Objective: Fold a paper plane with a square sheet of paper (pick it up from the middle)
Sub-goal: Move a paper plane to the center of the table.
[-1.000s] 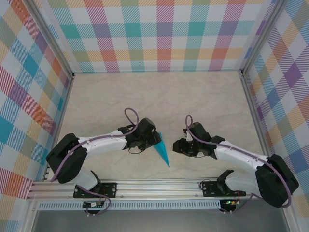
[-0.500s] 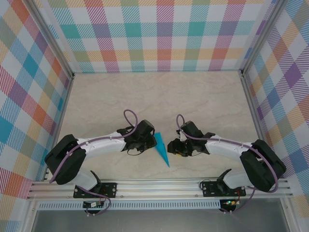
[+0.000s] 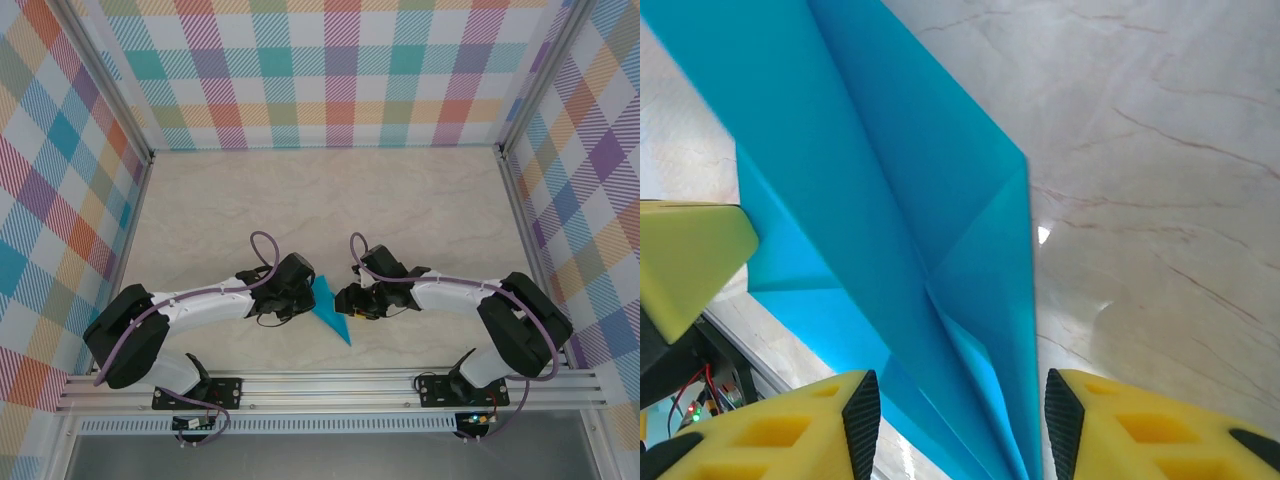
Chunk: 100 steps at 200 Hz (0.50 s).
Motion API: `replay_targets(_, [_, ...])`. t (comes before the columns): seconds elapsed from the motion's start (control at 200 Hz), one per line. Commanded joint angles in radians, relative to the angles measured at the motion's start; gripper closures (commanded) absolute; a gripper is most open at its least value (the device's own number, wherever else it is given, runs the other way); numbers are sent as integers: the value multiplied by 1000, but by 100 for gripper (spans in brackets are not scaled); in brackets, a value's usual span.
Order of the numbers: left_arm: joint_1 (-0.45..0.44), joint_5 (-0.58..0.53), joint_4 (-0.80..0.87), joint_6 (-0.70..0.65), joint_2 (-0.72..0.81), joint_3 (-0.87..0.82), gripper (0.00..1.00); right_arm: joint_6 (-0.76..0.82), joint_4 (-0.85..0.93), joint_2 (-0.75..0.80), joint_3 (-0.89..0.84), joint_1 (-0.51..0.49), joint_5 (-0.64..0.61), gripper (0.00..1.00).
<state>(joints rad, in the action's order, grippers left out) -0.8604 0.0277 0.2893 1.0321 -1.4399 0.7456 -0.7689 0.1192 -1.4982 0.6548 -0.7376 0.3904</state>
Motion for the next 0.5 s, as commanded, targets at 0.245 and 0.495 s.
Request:
replay_targets(0.245, [6,-15,31,-11,14,-13,91,29,-12,-53,64,-44,17,51])
replay_targets(0.495, [8,-8,26,-14,0,-9,91,50,20,-50,77,-64,3,51])
